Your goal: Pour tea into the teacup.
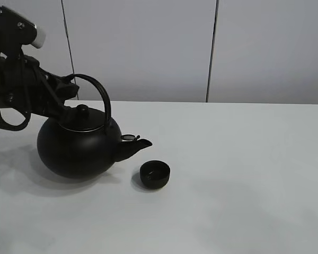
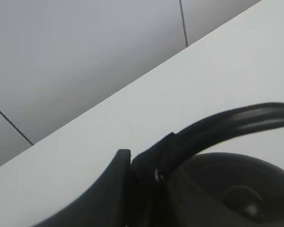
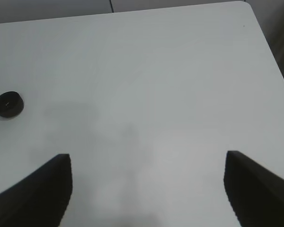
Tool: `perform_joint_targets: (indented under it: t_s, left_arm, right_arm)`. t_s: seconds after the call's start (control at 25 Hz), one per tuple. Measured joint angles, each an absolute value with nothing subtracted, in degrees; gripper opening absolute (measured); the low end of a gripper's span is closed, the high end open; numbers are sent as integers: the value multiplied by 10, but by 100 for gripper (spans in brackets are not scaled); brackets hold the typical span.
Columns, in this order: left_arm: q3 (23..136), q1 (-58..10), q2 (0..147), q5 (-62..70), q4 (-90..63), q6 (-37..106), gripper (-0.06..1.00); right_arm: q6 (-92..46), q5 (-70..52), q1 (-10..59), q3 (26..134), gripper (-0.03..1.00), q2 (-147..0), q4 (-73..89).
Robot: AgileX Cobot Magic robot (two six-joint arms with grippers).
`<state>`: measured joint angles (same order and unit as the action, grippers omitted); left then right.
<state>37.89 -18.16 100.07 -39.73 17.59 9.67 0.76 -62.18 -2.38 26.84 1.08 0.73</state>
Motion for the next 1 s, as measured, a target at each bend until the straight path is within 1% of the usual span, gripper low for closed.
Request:
perform_joint_targets:
  t_s: [1.0]
  left_arm:
    - [389,-183,1001,-388,188,148,11]
  right_arm:
    - [8,-621,-24,268,60,11,7]
